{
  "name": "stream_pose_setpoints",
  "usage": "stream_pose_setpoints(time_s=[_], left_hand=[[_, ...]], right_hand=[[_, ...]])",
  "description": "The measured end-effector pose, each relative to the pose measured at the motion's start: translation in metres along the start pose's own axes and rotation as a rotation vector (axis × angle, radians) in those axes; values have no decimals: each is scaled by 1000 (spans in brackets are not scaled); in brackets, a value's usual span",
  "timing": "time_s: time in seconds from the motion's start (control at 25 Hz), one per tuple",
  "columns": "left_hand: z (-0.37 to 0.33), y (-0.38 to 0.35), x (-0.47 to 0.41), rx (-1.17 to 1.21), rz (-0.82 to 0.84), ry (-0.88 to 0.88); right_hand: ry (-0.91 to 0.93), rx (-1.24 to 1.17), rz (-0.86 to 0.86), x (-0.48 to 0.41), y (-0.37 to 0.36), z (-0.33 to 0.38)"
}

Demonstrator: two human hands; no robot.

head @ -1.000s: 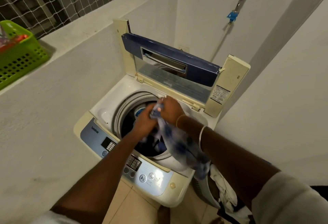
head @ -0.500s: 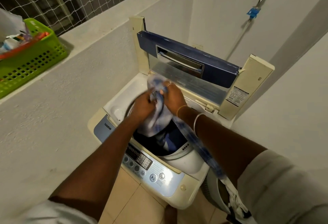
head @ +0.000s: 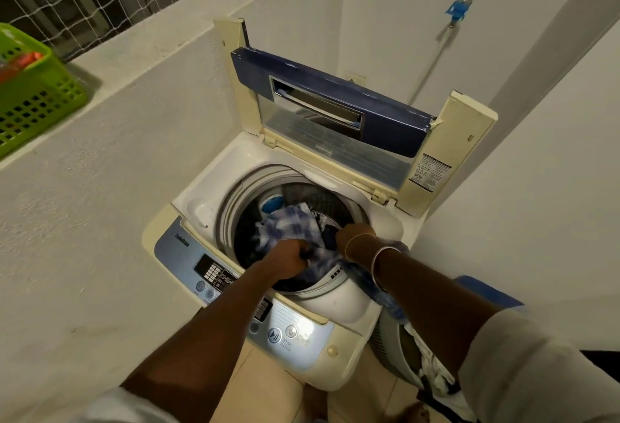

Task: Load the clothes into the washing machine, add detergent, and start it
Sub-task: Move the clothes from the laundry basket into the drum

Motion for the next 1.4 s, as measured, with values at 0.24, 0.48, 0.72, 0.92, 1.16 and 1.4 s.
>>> stream_pose_setpoints(time_s=[0.24, 0.48, 0.72, 0.92, 1.16, 1.4], left_hand=[[3, 3, -5, 76, -101, 122], [14, 17, -4, 191, -211, 261], [-6, 12, -10, 333, -432, 322], [-111, 15, -2, 605, -755, 130], [-273, -31, -10, 516, -597, -301], [-337, -139, -82, 418, -205, -291]], right_hand=[[55, -781, -277, -21, 42, 37], [61, -786, -308, -30, 53, 48], [20, -990, -402, -17, 15, 8], [60, -1143, -844, 64, -12, -39], [-281, -1403, -1000, 118, -99, -163], [-471, -1303, -820, 124, -189, -284]])
Point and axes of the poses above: each hand's wrist, its own x-axis away from the middle knuckle, its own y-axis out of the back of the hand, z = x × y, the point moved 1 cm from there along -x, towards the middle knuckle, and after that the axes turned 13 degrees about -x, right-handed, at the moved point
